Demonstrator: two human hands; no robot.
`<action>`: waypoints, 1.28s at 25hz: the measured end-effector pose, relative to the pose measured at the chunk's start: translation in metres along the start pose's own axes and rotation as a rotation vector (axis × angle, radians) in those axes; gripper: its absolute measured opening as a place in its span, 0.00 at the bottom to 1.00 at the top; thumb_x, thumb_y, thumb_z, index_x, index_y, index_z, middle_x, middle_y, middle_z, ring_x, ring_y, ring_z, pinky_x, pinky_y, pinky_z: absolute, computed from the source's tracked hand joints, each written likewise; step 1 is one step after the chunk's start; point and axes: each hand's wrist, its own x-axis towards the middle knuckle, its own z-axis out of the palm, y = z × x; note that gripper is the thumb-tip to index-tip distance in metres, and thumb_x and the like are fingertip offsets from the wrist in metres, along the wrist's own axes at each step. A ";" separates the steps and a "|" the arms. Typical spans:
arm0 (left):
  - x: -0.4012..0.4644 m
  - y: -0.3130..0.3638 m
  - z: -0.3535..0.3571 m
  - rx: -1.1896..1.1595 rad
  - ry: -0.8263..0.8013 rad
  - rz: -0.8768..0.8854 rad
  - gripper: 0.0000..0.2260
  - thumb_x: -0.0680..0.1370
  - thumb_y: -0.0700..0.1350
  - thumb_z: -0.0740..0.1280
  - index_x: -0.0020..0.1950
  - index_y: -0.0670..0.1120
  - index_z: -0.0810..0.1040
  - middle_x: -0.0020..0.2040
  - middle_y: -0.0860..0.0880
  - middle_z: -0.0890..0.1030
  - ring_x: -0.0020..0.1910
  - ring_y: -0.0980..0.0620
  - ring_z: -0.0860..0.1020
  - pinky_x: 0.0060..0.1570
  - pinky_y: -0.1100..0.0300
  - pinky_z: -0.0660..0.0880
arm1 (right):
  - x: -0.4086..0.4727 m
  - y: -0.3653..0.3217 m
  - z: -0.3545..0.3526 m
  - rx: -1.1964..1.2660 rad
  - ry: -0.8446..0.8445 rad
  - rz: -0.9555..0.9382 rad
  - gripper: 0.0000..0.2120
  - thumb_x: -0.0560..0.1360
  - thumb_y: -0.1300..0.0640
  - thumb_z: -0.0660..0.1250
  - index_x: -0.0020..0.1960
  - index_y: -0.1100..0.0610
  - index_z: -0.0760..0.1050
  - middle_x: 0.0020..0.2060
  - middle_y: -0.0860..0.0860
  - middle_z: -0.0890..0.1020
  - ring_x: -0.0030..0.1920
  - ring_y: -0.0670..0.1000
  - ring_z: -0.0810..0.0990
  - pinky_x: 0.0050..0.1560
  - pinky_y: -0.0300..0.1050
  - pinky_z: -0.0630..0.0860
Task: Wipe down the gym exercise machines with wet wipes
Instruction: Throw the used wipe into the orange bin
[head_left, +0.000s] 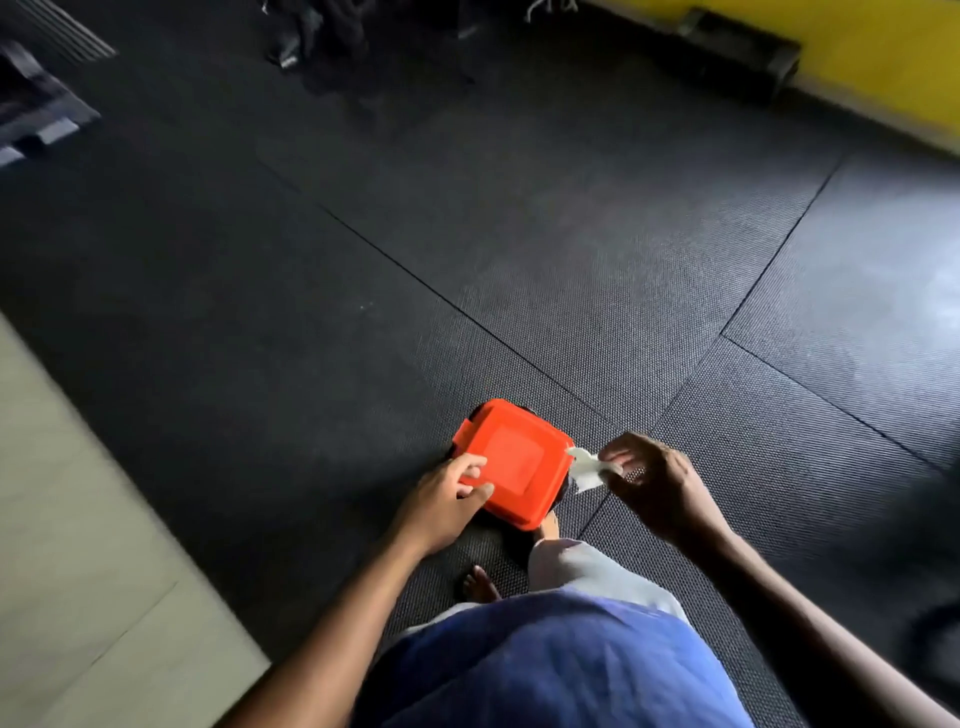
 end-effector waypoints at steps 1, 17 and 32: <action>0.000 -0.002 0.001 0.004 -0.007 -0.010 0.19 0.82 0.52 0.68 0.73 0.52 0.75 0.66 0.53 0.79 0.56 0.57 0.81 0.48 0.73 0.71 | 0.004 0.001 0.002 -0.001 -0.017 -0.006 0.06 0.75 0.58 0.75 0.50 0.49 0.81 0.44 0.40 0.84 0.46 0.38 0.82 0.53 0.50 0.81; 0.039 0.012 0.008 0.067 -0.071 -0.042 0.19 0.82 0.54 0.68 0.73 0.53 0.74 0.64 0.54 0.78 0.58 0.55 0.82 0.55 0.60 0.76 | 0.052 0.040 0.019 -0.064 -0.055 -0.001 0.09 0.72 0.60 0.74 0.49 0.48 0.84 0.44 0.43 0.81 0.39 0.37 0.76 0.44 0.26 0.65; 0.064 0.018 0.014 0.170 -0.100 -0.038 0.18 0.81 0.50 0.71 0.70 0.50 0.77 0.64 0.51 0.79 0.55 0.50 0.83 0.59 0.53 0.78 | 0.106 0.064 0.094 -0.111 -0.274 0.229 0.29 0.71 0.58 0.77 0.69 0.58 0.71 0.59 0.57 0.76 0.56 0.60 0.78 0.54 0.55 0.78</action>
